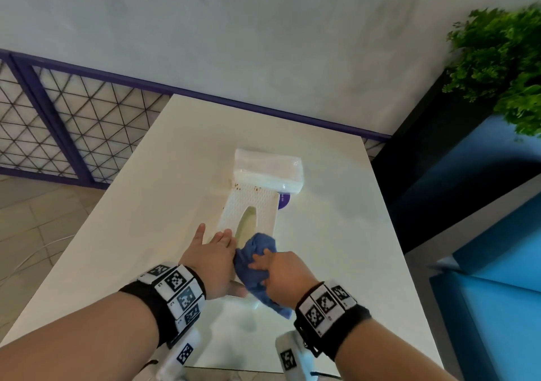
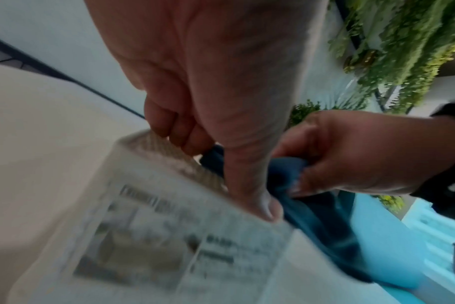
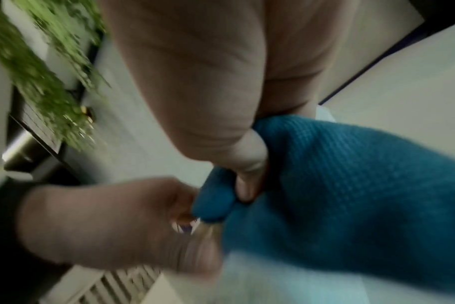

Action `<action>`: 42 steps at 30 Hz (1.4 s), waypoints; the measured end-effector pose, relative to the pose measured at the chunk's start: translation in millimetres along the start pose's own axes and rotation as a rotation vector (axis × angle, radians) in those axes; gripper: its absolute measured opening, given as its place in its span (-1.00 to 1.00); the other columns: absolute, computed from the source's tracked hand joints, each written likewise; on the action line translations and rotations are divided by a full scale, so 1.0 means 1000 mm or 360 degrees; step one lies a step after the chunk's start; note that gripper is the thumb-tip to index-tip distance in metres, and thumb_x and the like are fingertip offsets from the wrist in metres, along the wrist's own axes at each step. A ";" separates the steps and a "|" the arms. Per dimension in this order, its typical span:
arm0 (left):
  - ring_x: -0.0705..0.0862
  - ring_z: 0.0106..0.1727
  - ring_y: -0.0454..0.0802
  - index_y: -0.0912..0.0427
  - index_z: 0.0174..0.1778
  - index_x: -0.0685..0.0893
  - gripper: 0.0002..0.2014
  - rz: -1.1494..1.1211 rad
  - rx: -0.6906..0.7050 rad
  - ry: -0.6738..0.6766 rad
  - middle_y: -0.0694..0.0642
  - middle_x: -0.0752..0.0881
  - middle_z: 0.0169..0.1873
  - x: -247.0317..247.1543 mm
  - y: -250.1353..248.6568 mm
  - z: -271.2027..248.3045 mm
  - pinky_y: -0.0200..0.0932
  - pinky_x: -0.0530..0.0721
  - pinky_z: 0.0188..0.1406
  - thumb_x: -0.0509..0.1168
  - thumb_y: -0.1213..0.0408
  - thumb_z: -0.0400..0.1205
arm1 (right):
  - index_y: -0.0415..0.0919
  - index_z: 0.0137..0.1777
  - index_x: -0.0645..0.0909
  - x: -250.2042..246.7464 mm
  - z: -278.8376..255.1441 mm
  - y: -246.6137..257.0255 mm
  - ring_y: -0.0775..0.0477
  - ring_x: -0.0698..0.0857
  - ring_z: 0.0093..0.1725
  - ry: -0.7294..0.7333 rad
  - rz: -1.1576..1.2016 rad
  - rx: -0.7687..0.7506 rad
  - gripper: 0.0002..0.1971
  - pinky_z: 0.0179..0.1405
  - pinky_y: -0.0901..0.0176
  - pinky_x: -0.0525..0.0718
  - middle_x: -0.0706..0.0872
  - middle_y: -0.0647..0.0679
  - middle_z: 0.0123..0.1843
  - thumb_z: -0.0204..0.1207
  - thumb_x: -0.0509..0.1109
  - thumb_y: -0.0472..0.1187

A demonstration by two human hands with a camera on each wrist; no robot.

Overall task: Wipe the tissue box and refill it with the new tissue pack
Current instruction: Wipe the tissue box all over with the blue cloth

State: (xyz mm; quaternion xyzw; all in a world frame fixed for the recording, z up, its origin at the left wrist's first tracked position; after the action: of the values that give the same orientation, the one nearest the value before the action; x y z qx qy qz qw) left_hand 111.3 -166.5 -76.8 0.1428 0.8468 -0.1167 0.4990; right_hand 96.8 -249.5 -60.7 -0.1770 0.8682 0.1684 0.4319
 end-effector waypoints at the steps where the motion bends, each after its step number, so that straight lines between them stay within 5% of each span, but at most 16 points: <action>1: -0.06 0.71 0.05 0.21 0.69 -0.06 0.10 0.0039 0.0050 0.0020 0.20 -0.04 0.71 -0.001 -0.001 -0.001 0.34 -0.37 0.55 0.13 -0.50 0.44 | -0.09 0.54 0.43 -0.003 -0.008 -0.004 -0.20 0.49 0.47 -0.0065 0.0139 0.0001 -0.51 0.35 0.10 0.41 0.52 -0.16 0.51 0.59 0.20 -0.15; 4: -0.09 0.71 -0.01 0.15 0.69 -0.02 0.06 0.0208 0.0250 0.0146 0.11 -0.08 0.71 -0.006 0.000 -0.008 0.30 -0.35 0.58 0.27 -0.38 0.45 | -0.03 0.23 0.73 -0.024 -0.034 -0.036 -0.13 0.71 0.17 -0.0340 0.0630 0.0153 -0.66 0.10 0.20 0.57 0.80 -0.12 0.14 0.48 0.31 -0.22; 6: -0.15 0.71 0.00 0.07 0.70 -0.06 0.00 0.0367 0.0313 0.0224 0.04 -0.13 0.72 -0.012 0.010 -0.012 0.25 -0.32 0.60 0.35 -0.24 0.50 | 0.02 0.13 0.77 -0.043 -0.052 -0.070 -0.05 0.75 0.11 -0.0560 0.0801 0.0337 -0.68 0.04 0.24 0.63 0.83 -0.04 0.07 0.42 0.38 -0.27; 9: -0.19 0.71 0.07 0.09 0.70 -0.06 -0.16 0.0348 0.0263 0.0160 0.06 -0.15 0.71 -0.025 0.014 -0.009 0.19 -0.24 0.65 0.26 -0.08 0.64 | 0.04 0.16 0.76 -0.071 -0.083 -0.118 -0.05 0.74 0.03 -0.0895 0.0973 0.0575 -0.66 -0.04 0.26 0.59 0.83 -0.03 0.05 0.46 0.35 -0.29; 12: -0.14 0.71 0.12 0.21 0.69 -0.17 -0.09 0.0030 0.0072 -0.0001 0.19 -0.18 0.71 -0.028 0.001 -0.002 0.16 -0.16 0.66 0.09 -0.28 0.64 | 0.02 0.28 0.69 -0.083 -0.090 -0.135 -0.13 0.72 0.05 -0.1100 0.1085 0.0593 -0.62 -0.09 0.25 0.54 0.80 -0.05 0.04 0.53 0.30 -0.31; 14: -0.18 0.71 0.19 0.28 0.66 -0.28 0.01 -0.0073 -0.0125 0.0032 0.27 -0.28 0.68 -0.010 0.001 0.004 0.20 -0.16 0.65 0.07 -0.35 0.60 | -0.02 0.46 0.54 -0.069 -0.067 -0.119 -0.16 0.65 0.31 -0.0987 0.1002 0.0525 -0.56 0.12 0.24 0.54 0.71 -0.08 0.32 0.57 0.29 -0.24; 16: -0.23 0.70 0.20 0.28 0.65 -0.32 0.06 -0.0116 -0.0238 0.0091 0.26 -0.33 0.67 0.007 0.006 0.008 0.25 -0.17 0.64 0.11 -0.36 0.57 | -0.09 0.63 0.25 -0.028 -0.029 -0.085 -0.15 0.32 0.62 -0.0563 0.0755 0.0402 -0.46 0.53 0.09 0.32 0.30 -0.11 0.66 0.66 0.20 -0.11; 18: -0.26 0.70 0.17 0.24 0.65 -0.34 0.06 -0.0163 -0.0242 0.0120 0.20 -0.36 0.67 0.014 0.009 0.010 0.26 -0.21 0.63 0.12 -0.35 0.56 | -0.09 0.69 0.03 0.014 -0.001 -0.069 -0.19 -0.10 0.72 -0.0162 0.0345 0.0359 -0.43 0.66 -0.18 0.05 -0.14 -0.08 0.75 0.71 0.07 -0.06; 20: -0.29 0.69 0.15 0.21 0.65 -0.36 0.05 -0.0209 -0.0233 0.0156 0.16 -0.40 0.66 0.016 0.010 0.010 0.25 -0.25 0.62 0.13 -0.34 0.57 | -0.09 0.70 -0.10 0.015 0.021 -0.071 -0.21 -0.26 0.70 -0.0080 0.0079 0.0376 -0.42 0.64 -0.30 -0.02 -0.31 -0.05 0.73 0.72 -0.03 -0.07; 27: -0.29 0.69 0.11 0.15 0.66 -0.34 0.08 -0.0213 -0.0207 0.0199 0.09 -0.38 0.67 0.015 0.014 0.010 0.33 -0.25 0.60 0.16 -0.38 0.52 | -0.07 0.69 -0.18 -0.027 0.075 -0.068 -0.23 -0.20 0.71 -0.0191 0.0145 0.0329 -0.39 0.68 -0.16 -0.02 -0.20 -0.04 0.74 0.73 -0.02 0.00; 35: -0.34 0.67 0.26 0.02 0.67 -0.32 0.10 -0.0336 -0.0207 0.0118 -0.05 -0.35 0.67 0.017 0.020 0.005 0.38 -0.20 0.61 0.16 -0.46 0.46 | -0.17 0.70 -0.14 0.020 0.012 -0.060 -0.13 -0.14 0.72 -0.0086 0.0156 0.0256 -0.37 0.69 -0.04 -0.01 -0.12 -0.07 0.75 0.73 0.01 -0.02; 42: -0.29 0.68 0.29 0.04 0.68 -0.28 0.10 -0.0259 -0.0187 0.0170 -0.03 -0.29 0.69 0.017 0.020 0.008 0.48 -0.18 0.56 0.14 -0.47 0.44 | -0.17 0.69 -0.21 -0.015 0.085 -0.077 -0.23 -0.13 0.72 -0.0281 0.0068 0.0368 -0.33 0.67 -0.17 0.05 -0.13 -0.14 0.74 0.69 -0.04 0.04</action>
State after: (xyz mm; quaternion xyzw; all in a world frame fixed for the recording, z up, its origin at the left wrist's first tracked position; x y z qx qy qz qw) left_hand 116.6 -148.7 -96.7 0.0501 0.8864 -0.0993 0.4494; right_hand 198.4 -277.4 -107.9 -0.0921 0.8439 0.0913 0.5205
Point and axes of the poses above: each hand's wrist, its own z-axis towards the middle knuckle, its own x-axis out of the palm, y = z × x, the point moved 10 cm from there along z, towards the middle knuckle
